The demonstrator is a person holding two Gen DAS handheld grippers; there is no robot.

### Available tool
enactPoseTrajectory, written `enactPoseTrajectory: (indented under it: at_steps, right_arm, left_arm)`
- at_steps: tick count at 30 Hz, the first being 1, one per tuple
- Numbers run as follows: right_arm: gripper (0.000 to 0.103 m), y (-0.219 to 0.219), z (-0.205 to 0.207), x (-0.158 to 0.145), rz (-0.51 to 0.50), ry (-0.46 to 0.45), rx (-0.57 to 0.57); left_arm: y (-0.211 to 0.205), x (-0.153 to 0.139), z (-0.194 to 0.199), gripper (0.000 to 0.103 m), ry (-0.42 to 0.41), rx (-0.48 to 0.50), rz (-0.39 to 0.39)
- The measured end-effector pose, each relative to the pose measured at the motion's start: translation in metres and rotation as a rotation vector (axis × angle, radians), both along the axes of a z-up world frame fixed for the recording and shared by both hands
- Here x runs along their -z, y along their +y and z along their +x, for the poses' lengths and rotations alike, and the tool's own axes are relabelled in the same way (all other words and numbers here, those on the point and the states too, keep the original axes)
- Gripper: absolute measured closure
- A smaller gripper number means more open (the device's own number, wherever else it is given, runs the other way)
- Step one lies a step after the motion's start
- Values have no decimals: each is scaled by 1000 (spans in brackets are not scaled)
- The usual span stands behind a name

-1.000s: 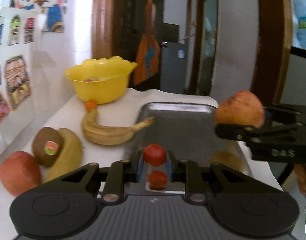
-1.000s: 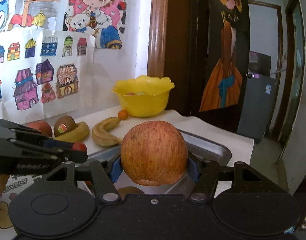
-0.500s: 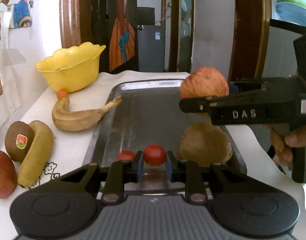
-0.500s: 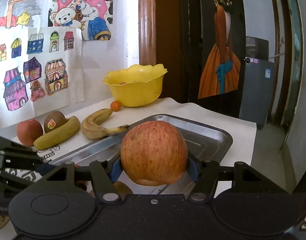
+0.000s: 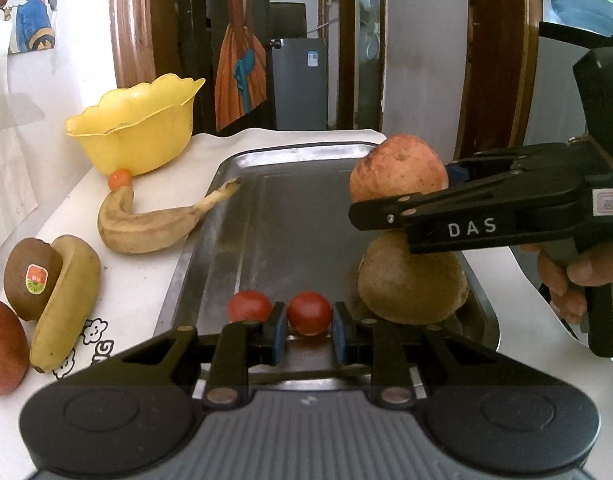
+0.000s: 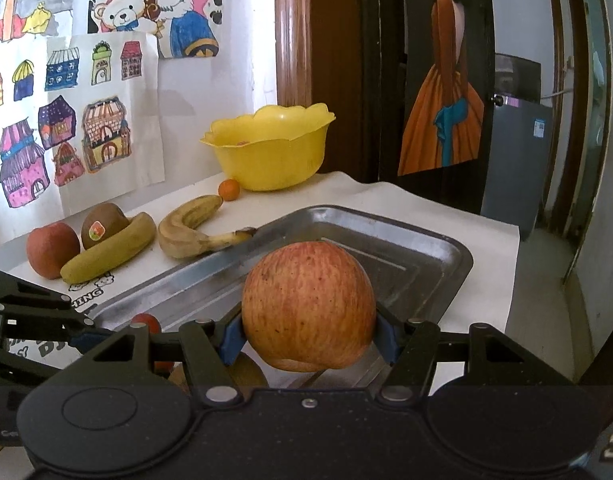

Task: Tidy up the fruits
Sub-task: 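Open left gripper onto the tray while right gripper sets the apple beside the kiwi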

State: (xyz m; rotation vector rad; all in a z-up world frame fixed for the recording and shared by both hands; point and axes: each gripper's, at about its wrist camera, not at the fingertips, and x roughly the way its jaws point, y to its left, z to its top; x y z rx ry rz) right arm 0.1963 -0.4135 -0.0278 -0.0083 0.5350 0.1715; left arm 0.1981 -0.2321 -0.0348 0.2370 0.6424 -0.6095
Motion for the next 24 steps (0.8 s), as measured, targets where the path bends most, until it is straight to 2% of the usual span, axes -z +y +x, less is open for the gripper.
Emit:
enactPoseTrajectory:
  at_steps: [5,9,11,15,18,20,22,24]
  right_arm:
    - [36,-3,1,0,14,9,4]
    - [34,-4,-6,-6,21,-15,8]
    - [33,-2,-10,-8,13,-16,14]
    - [30,-4,-23,-16,27,-44,35]
    - [26,-4,-35,-26,34,-76,53]
    - [22,-2,-45,-35,35,-103,62]
    - [18,1,-55,-44,33,-132,69]
    - [15,5,-67,-54,27,-167,76]
  left_arm:
    - [1,-2,-1,72,-1,2,1]
    - [3,-6,-5,57,-9,0,-10]
    - [5,-9,-9,55,-17,0,-17]
    - [12,-18,-20,44,-48,1,-42]
    - [18,-25,-29,41,-72,-2,-58]
    - [24,-31,-35,36,-89,-13,-74]
    - [31,-38,-41,22,-110,-27,-94]
    - [39,-46,-47,16,-140,-48,-113]
